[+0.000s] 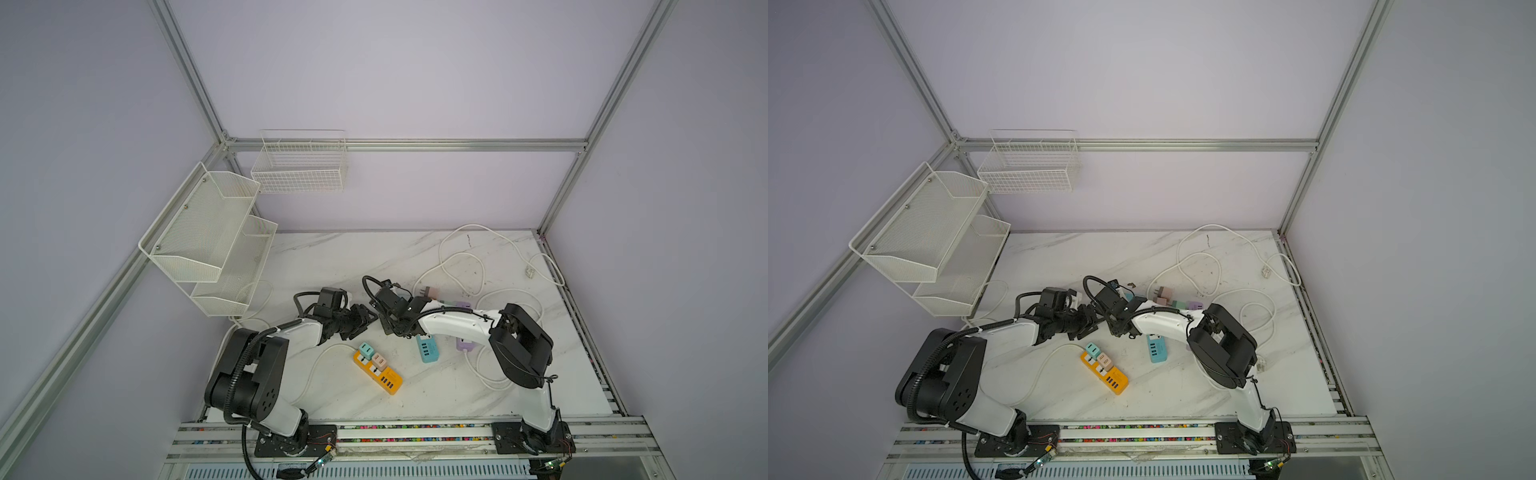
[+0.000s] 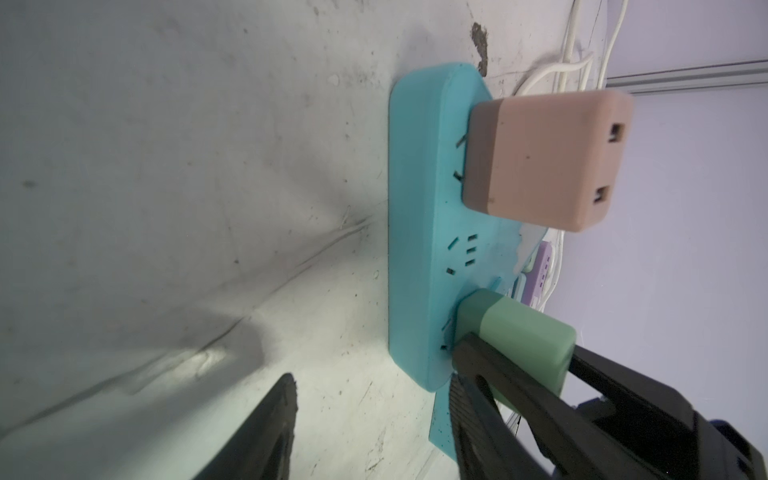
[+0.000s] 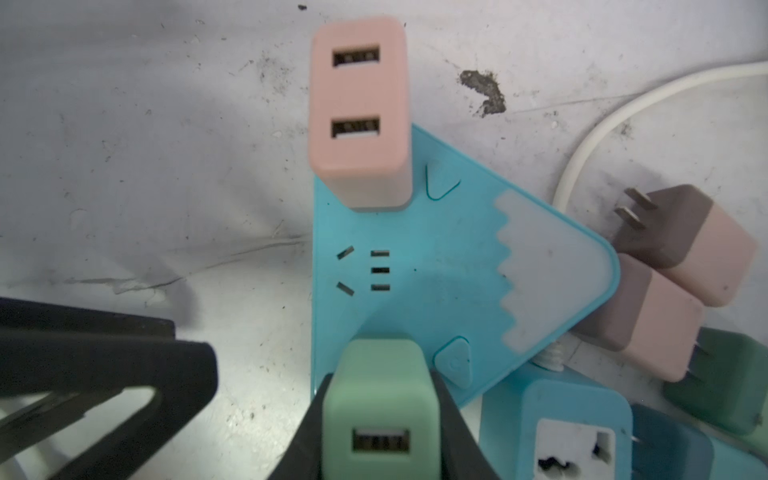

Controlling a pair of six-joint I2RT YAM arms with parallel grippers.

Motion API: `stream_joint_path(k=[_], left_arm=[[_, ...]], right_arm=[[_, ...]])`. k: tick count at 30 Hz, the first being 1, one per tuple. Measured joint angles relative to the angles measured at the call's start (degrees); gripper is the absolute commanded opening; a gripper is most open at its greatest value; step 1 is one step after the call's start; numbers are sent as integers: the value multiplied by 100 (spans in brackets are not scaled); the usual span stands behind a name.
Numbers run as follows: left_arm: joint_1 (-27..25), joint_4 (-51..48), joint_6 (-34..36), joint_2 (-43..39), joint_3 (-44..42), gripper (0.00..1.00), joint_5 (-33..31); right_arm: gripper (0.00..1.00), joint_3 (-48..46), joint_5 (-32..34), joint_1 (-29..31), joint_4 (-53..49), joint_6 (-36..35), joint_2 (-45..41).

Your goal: Pull the plug off the socket

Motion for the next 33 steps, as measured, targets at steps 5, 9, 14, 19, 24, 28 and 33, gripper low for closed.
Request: stream_joint_path(k=[5, 9, 14, 19, 24, 28, 33], left_arm=[[-83, 98, 31, 267, 308, 56, 107], [-142, 166, 39, 437, 505, 52, 131], [-205, 256, 24, 734, 684, 50, 133], [-269, 256, 22, 1005, 796, 48, 136], [-332, 297, 0, 1117, 837, 45, 140], [-365, 389, -31, 1198, 861, 42, 144], [-369, 507, -48, 1239, 868, 40, 162]], right_arm=[[24, -2, -33, -2, 11, 33, 0], [24, -4, -46, -2, 22, 42, 0], [24, -13, -52, -2, 35, 79, -9], [24, -37, -76, -2, 61, 98, -22], [24, -70, -94, -7, 101, 103, -39], [24, -70, -98, -7, 103, 103, -39], [24, -70, -101, -9, 107, 101, -39]])
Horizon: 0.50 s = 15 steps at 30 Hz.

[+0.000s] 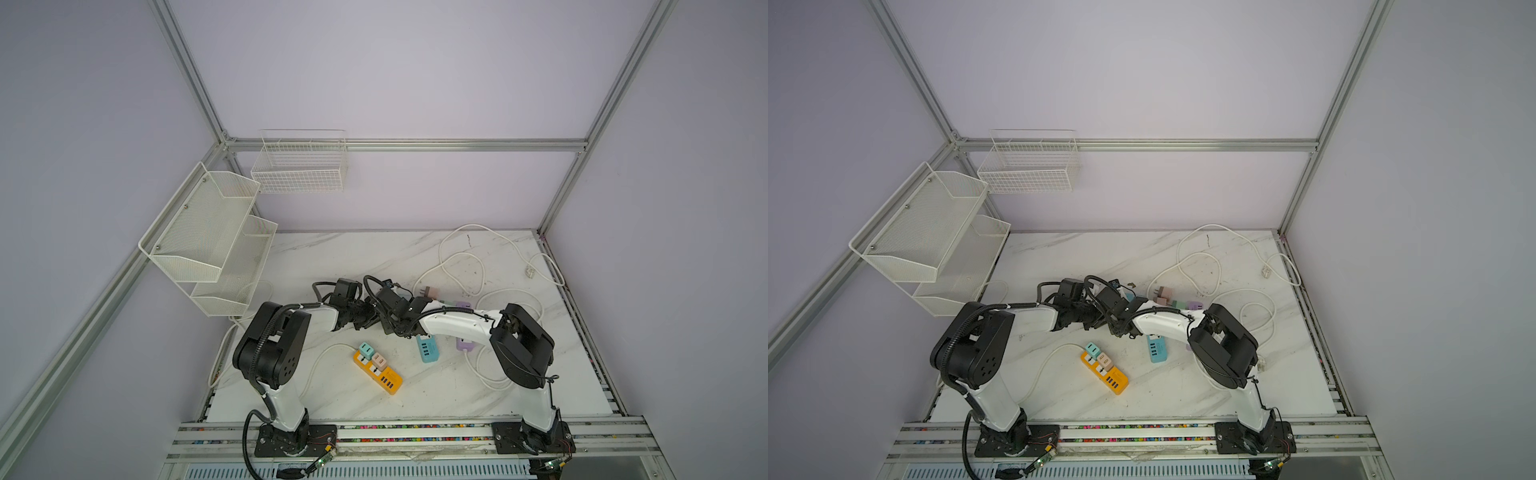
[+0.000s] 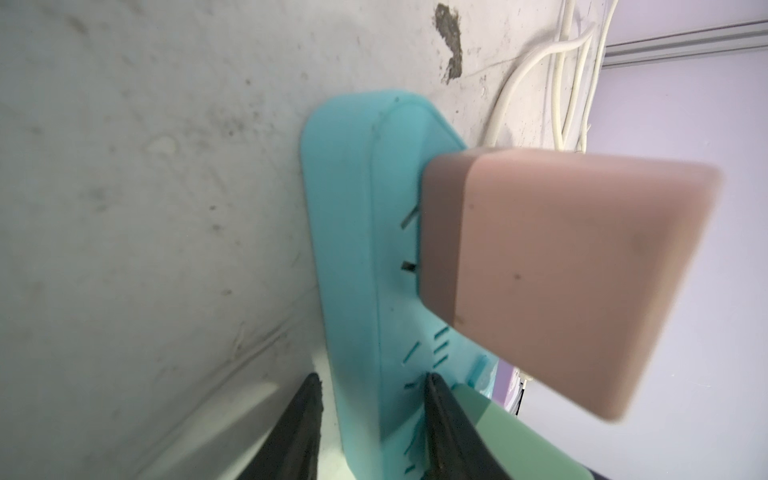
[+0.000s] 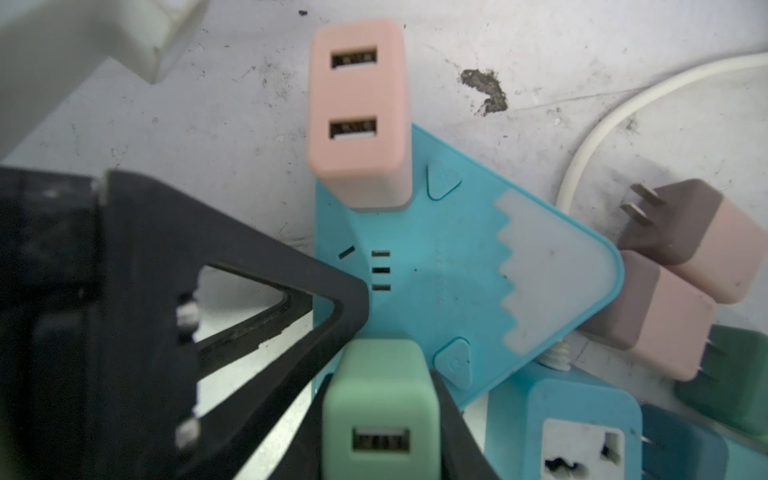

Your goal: Pull the plug off the socket

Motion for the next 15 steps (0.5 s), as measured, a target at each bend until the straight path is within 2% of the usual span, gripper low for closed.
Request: stream_joint_path(k=[15], left_arm=[[-33, -94, 28, -22, 0, 38, -76]], right_arm=[[24, 13, 9, -2, -15, -7, 0]])
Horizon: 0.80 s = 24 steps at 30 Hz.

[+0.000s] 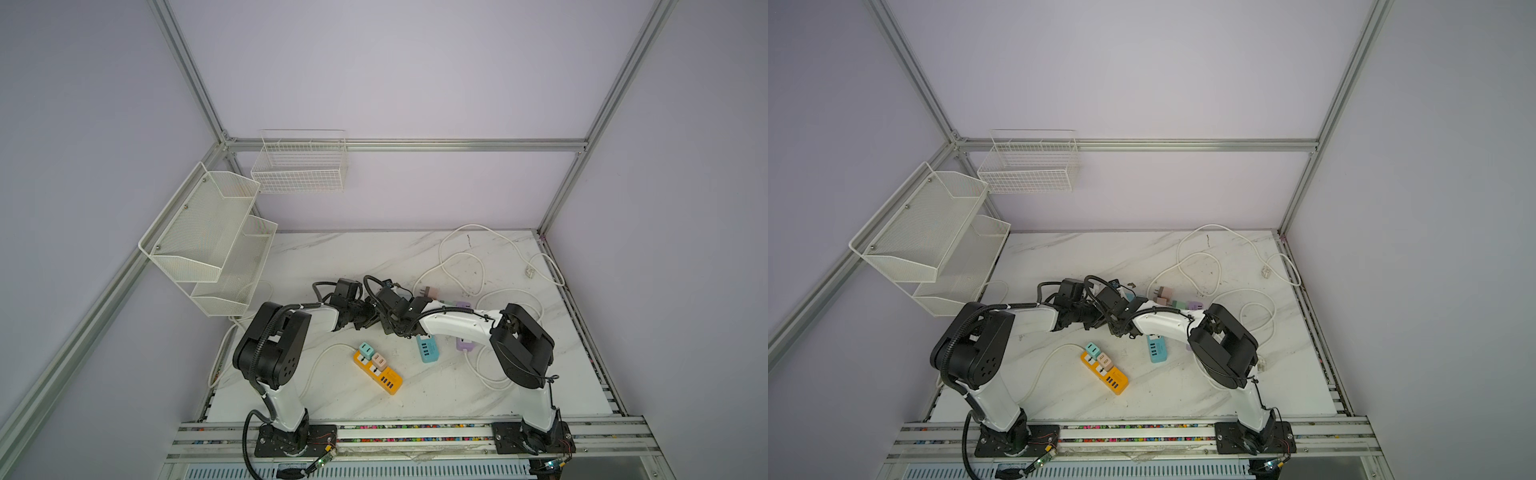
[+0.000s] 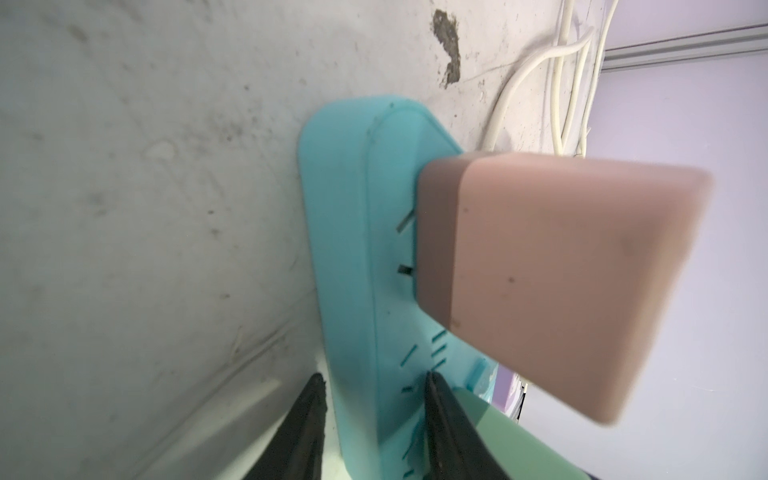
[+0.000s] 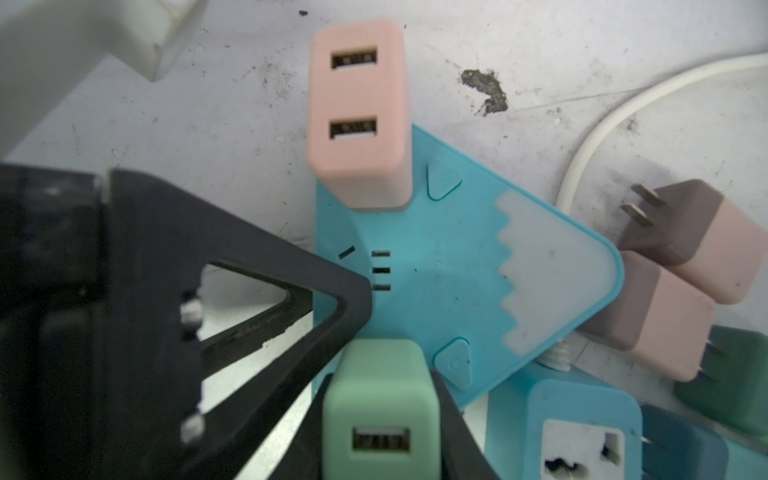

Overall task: Pull the plug off the socket
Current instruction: 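Hold the triangular socket with the left gripper while the right grips the green plug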

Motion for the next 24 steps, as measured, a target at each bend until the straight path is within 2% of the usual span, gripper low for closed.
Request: stream_joint_path(k=[24], left_arm=[[-37, -160, 55, -66, 0, 36, -68]], right_arm=[[23, 125, 118, 24, -168, -74, 55]])
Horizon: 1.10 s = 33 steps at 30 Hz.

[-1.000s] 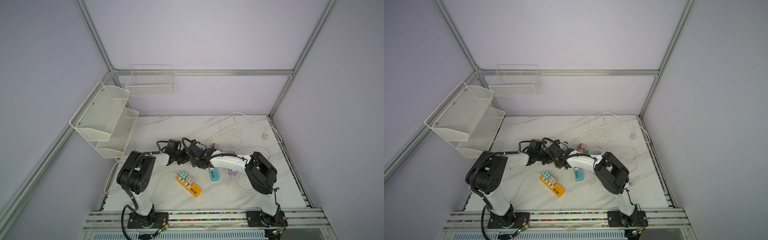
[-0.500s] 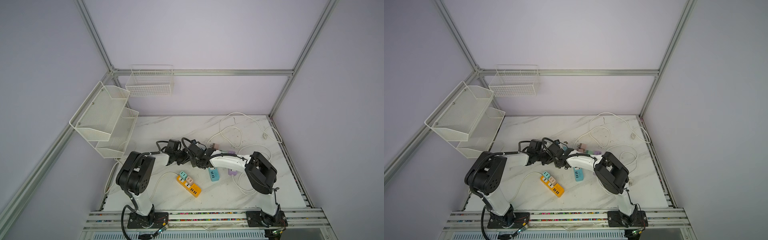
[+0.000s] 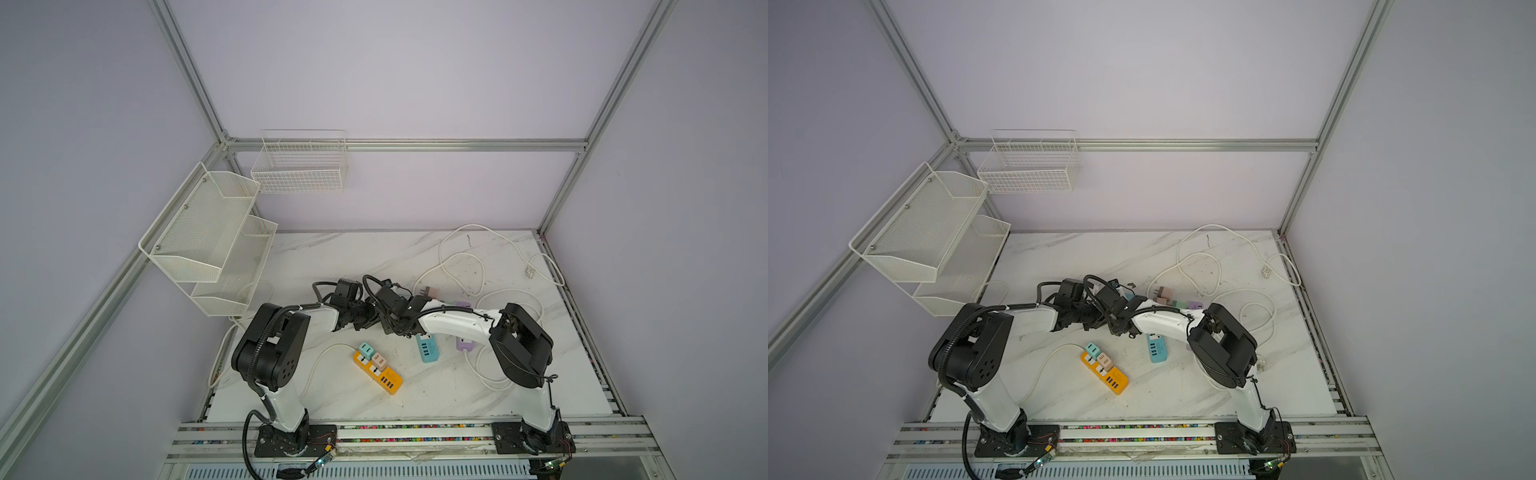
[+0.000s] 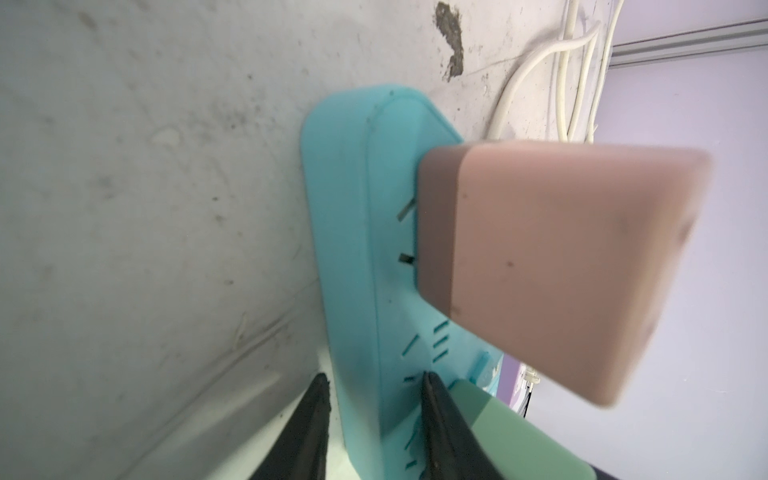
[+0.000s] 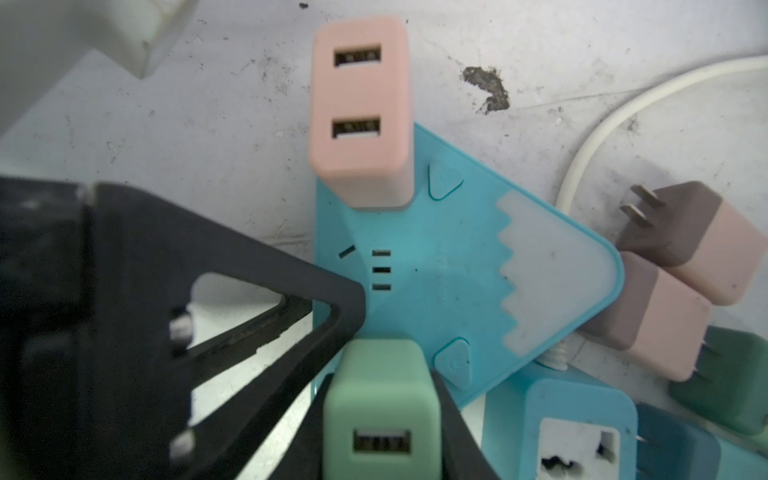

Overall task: Pull the plug off the socket
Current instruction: 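Hold the triangular socket with the left gripper while the right grips the green plug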

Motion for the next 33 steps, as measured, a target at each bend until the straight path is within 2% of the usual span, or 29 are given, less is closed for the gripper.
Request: stream_joint_path(k=[6, 21, 27, 33], left_arm=[[-39, -68, -2, -44, 0, 34, -122], [-74, -98, -24, -83, 0, 33, -210], [-120, -203, -39, -120, -7, 33, -232], [-144, -240, -46, -125, -7, 33, -232]], right_arm=[[23, 101, 168, 63, -107, -11, 74], [22, -17, -46, 4, 22, 15, -7], [22, -173, -238, -214, 98, -35, -149], [22, -188, -186, -105, 96, -76, -151]])
